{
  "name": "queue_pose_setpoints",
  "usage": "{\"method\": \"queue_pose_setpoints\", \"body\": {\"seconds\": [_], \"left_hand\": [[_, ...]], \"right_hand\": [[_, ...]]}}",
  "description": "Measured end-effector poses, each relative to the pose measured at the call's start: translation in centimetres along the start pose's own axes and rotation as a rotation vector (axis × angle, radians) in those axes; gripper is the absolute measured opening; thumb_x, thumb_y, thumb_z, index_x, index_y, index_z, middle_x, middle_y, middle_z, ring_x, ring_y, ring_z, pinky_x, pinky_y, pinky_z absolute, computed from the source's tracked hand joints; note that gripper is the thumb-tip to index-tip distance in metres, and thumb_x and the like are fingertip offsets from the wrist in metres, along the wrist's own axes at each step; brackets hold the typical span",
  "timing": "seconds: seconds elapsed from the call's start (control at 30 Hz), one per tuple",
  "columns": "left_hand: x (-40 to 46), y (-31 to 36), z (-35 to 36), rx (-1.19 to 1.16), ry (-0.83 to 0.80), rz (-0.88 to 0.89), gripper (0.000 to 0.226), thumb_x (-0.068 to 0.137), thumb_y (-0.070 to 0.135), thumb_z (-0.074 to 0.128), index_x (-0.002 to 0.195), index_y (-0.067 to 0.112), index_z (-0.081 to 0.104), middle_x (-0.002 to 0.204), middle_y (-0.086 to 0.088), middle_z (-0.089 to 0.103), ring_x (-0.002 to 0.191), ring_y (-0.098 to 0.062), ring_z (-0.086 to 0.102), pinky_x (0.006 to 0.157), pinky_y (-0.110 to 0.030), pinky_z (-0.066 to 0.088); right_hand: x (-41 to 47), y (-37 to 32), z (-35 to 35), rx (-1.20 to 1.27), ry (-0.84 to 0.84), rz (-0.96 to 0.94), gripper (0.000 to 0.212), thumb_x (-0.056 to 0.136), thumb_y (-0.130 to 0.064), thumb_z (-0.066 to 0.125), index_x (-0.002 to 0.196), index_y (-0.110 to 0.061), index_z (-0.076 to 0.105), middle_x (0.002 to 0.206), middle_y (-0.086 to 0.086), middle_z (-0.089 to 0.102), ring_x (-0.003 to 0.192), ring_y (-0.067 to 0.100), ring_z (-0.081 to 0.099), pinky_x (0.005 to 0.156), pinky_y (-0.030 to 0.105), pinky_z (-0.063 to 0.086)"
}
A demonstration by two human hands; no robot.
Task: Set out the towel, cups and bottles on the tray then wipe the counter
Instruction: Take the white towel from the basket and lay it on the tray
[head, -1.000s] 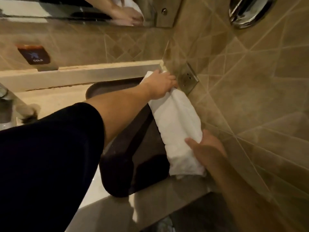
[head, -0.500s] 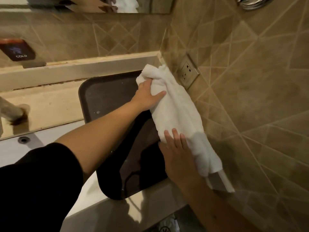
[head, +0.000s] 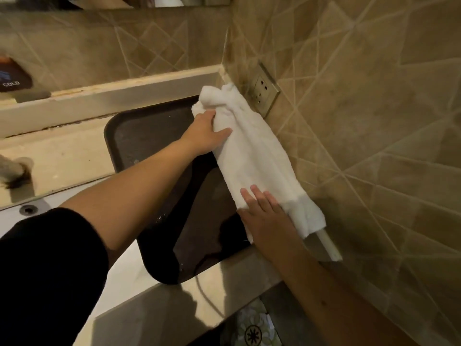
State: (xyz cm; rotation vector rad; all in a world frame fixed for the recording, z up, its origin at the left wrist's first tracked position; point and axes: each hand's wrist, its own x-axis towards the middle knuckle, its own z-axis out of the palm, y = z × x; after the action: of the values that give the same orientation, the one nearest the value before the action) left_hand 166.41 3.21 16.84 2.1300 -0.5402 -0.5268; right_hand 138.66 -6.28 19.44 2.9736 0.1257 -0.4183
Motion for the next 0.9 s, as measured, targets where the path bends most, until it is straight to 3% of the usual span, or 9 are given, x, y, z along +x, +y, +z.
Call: {"method": "queue_pose_setpoints", "body": {"seconds": [0.1, 0.2, 0.27, 0.4, 0.53, 0.7, 0.8, 0.9], "left_hand": [[-3.5, 0.5, 0.1, 0.133, 0.001, 0.013, 0.067, 0.085, 0.056, 0.066, 0.139, 0.022, 0.047, 0.140, -0.006, 0.049, 0.116, -0.022, 0.056, 0.094, -0.036, 0.047], [-8.4, 2.2, 0.8, 0.226, -0.094, 0.105, 0.046, 0.087, 0.054, 0.065, 0.122, 0.024, 0.061, 0.122, 0.000, 0.057, 0.096, -0.015, 0.058, 0.083, -0.031, 0.047], [-12.1, 3.7, 1.8, 0.272, -0.167, 0.173, 0.041, 0.088, 0.055, 0.063, 0.117, 0.024, 0.065, 0.115, 0.005, 0.059, 0.091, -0.012, 0.058, 0.078, -0.029, 0.046], [-19.6, 8.1, 4.7, 0.361, -0.314, 0.340, 0.034, 0.092, 0.054, 0.060, 0.109, 0.025, 0.067, 0.107, 0.009, 0.063, 0.091, -0.009, 0.062, 0.079, -0.030, 0.051], [-27.5, 12.5, 8.6, 0.506, -0.479, 0.505, 0.029, 0.092, 0.051, 0.062, 0.109, 0.027, 0.067, 0.103, 0.009, 0.066, 0.091, -0.011, 0.063, 0.082, -0.032, 0.053], [-39.2, 17.1, 15.6, 0.660, -0.658, 0.731, 0.021, 0.091, 0.046, 0.065, 0.100, 0.026, 0.065, 0.086, 0.012, 0.062, 0.080, -0.009, 0.060, 0.069, -0.024, 0.041], [-46.8, 19.4, 20.4, 0.708, -0.767, 0.882, 0.024, 0.091, 0.050, 0.062, 0.102, 0.029, 0.067, 0.079, 0.017, 0.062, 0.073, -0.005, 0.060, 0.069, -0.025, 0.047], [-55.0, 21.6, 25.5, 0.696, -0.885, 1.014, 0.024, 0.090, 0.050, 0.064, 0.098, 0.028, 0.067, 0.083, 0.010, 0.068, 0.076, -0.011, 0.064, 0.075, -0.034, 0.054]], "right_hand": [[-0.9, -0.3, -0.9, 0.101, 0.007, 0.055, 0.054, 0.095, -0.027, 0.064, 0.147, -0.023, 0.048, 0.165, 0.007, 0.022, 0.152, 0.028, 0.014, 0.123, 0.044, 0.009], [-4.2, -0.9, -1.7, 0.285, 0.080, 0.168, 0.049, 0.099, -0.025, 0.060, 0.147, -0.023, 0.049, 0.160, 0.004, 0.034, 0.147, 0.022, 0.027, 0.121, 0.034, 0.019], [-7.0, -1.4, -2.4, 0.460, 0.086, 0.264, 0.043, 0.097, -0.021, 0.057, 0.140, -0.022, 0.054, 0.148, 0.005, 0.047, 0.136, 0.021, 0.039, 0.112, 0.029, 0.030], [-14.3, -2.2, -3.1, 0.611, 0.045, 0.447, 0.035, 0.097, -0.028, 0.054, 0.131, -0.023, 0.056, 0.129, 0.003, 0.056, 0.115, 0.022, 0.055, 0.096, 0.038, 0.048], [-24.3, -3.6, -2.3, 0.677, 0.100, 0.625, 0.025, 0.096, -0.034, 0.056, 0.118, -0.023, 0.062, 0.114, 0.002, 0.064, 0.099, 0.020, 0.060, 0.084, 0.039, 0.053], [-39.2, -8.1, -0.2, 0.715, 0.145, 0.895, 0.026, 0.097, -0.037, 0.056, 0.112, -0.018, 0.063, 0.108, 0.006, 0.067, 0.098, 0.026, 0.063, 0.081, 0.040, 0.054], [-49.3, -12.4, 1.5, 0.736, 0.156, 1.077, 0.028, 0.097, -0.040, 0.055, 0.113, -0.018, 0.064, 0.102, 0.004, 0.067, 0.093, 0.024, 0.063, 0.074, 0.038, 0.053], [-59.2, -17.3, 3.1, 0.702, 0.216, 1.287, 0.026, 0.094, -0.044, 0.056, 0.107, -0.023, 0.066, 0.095, 0.000, 0.069, 0.085, 0.022, 0.064, 0.072, 0.037, 0.055]]}}
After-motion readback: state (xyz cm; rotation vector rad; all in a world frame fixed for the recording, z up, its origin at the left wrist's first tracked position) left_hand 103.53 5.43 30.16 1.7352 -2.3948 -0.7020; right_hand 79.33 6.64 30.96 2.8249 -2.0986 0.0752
